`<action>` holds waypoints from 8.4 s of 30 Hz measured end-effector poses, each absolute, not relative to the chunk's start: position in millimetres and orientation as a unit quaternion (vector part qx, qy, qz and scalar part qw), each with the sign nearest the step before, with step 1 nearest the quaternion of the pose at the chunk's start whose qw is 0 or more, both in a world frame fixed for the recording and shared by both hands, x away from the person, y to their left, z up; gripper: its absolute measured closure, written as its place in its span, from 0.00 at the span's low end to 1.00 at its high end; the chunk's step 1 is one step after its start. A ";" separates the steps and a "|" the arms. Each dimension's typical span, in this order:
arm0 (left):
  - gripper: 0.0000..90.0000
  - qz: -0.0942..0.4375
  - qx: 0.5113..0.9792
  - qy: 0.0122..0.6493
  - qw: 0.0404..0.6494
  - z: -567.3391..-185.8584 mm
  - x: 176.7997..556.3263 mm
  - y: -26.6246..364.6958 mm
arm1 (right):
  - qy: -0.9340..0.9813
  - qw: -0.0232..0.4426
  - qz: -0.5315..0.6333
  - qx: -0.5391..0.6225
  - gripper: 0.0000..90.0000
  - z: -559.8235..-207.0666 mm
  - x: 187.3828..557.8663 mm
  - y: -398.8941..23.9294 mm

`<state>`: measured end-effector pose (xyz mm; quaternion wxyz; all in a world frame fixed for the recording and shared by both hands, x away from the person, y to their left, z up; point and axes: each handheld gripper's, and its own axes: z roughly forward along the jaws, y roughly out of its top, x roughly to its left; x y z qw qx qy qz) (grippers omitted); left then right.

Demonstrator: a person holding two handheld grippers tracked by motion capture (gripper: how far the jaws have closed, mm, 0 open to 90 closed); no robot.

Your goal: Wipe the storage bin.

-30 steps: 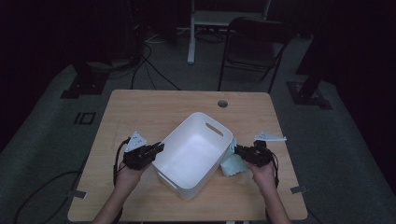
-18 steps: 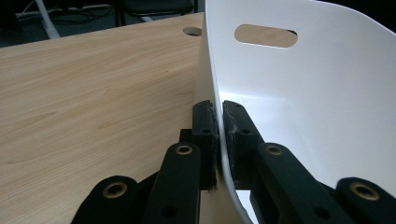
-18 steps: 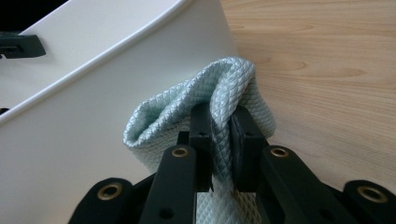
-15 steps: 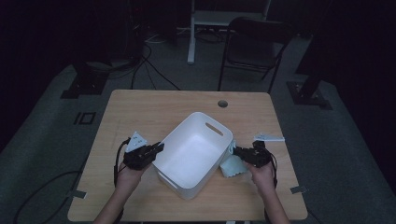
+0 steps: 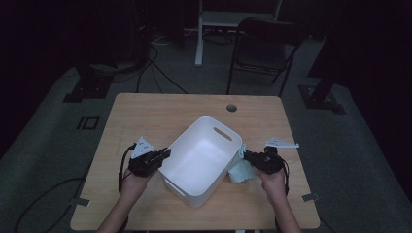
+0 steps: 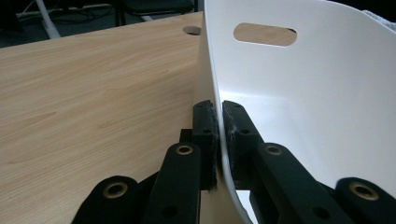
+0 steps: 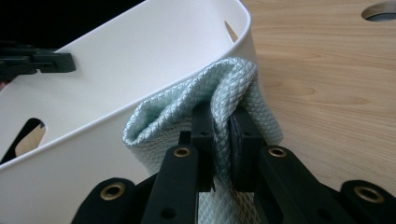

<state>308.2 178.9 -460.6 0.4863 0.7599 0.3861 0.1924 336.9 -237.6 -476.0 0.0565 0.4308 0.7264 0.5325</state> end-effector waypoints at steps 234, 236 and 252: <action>0.91 0.223 0.755 0.402 0.468 -459.7 301.5 161.1 | 0.740 0.037 0.516 0.430 0.92 -507.8 310.1 -204.0; 0.91 0.225 0.756 0.402 0.466 -459.5 301.3 160.7 | 0.739 0.035 0.514 0.435 0.92 -510.5 311.2 -204.0; 0.91 0.226 0.754 0.405 0.465 -459.5 300.9 160.0 | 0.750 0.037 0.476 0.458 0.92 -534.6 321.8 -201.7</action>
